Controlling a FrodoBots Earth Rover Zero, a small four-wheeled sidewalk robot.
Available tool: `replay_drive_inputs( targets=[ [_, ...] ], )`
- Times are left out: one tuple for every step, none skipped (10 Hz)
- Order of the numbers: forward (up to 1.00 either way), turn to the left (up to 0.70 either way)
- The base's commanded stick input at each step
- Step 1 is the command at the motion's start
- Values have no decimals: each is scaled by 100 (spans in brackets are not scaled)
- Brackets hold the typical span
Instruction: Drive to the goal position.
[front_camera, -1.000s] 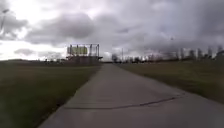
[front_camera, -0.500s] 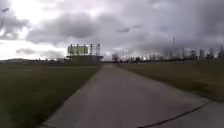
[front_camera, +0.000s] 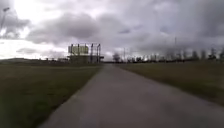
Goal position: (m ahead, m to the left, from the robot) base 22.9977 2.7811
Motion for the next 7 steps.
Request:
replay_drive_inputs(
  targets=[
    [100,1],
    [100,1],
    [100,1],
    [100,1],
    [100,1],
    [100,1],
    [100,1]
  ],
)
